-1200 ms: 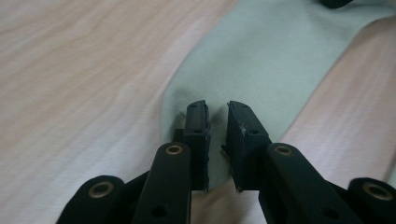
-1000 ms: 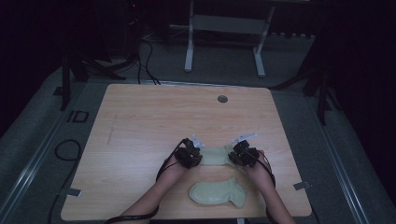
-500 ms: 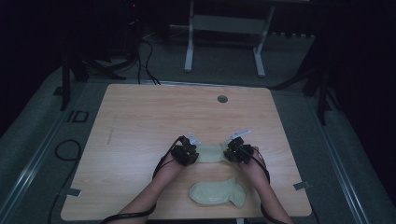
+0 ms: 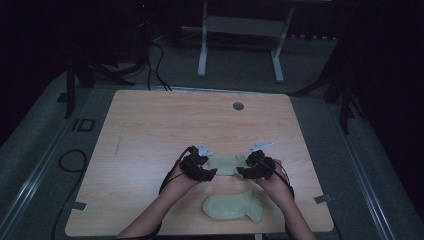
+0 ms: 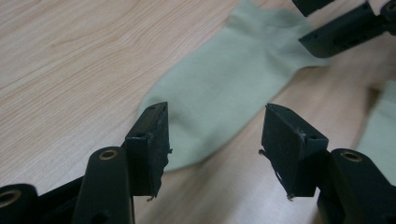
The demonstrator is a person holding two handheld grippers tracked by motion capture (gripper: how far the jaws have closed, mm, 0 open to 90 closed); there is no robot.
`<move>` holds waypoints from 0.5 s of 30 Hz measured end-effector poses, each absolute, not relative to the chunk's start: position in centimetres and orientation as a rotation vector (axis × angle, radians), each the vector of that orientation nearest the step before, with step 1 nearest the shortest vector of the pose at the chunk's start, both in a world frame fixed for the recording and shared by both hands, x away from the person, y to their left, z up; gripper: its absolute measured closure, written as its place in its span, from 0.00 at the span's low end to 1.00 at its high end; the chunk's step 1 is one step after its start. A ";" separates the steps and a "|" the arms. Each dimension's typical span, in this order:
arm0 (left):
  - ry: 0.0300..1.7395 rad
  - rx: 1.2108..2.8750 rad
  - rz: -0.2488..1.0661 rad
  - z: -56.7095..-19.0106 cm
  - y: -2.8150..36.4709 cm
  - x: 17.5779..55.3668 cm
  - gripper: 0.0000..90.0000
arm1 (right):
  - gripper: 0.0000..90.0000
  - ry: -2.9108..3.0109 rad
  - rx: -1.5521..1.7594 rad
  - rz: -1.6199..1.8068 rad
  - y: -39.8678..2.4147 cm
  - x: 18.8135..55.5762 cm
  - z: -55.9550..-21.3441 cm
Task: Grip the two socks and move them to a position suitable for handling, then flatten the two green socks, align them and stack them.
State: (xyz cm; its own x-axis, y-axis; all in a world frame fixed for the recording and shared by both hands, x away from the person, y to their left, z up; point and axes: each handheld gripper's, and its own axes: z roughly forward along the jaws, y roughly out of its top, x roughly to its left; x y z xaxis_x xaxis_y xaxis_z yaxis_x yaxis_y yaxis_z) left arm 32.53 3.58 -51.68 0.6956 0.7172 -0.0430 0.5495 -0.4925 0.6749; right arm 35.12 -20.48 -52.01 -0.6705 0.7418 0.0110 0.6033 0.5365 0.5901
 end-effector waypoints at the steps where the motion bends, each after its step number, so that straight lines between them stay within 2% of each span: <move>1: 0.957 2.216 0.321 -51.4 3.8 32.2 0.44 | 0.55 2.537 1.127 0.840 -20.6 34.9 -51.7; 7: 0.919 2.212 0.288 -50.8 4.8 29.3 0.43 | 0.54 2.537 1.108 0.912 -21.9 32.7 -50.3; 15: 0.886 2.235 0.234 -51.1 5.0 27.1 0.43 | 0.55 2.548 1.108 0.916 -23.6 30.1 -50.3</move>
State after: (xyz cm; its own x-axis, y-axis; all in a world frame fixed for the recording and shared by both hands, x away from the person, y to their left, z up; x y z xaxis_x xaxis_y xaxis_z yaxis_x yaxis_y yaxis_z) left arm 27.05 4.98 -51.10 0.7485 0.6574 -0.0868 0.5288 -0.5127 0.6764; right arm 30.13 -23.65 -50.26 -0.6932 0.7192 0.0477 0.5849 0.5227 0.6202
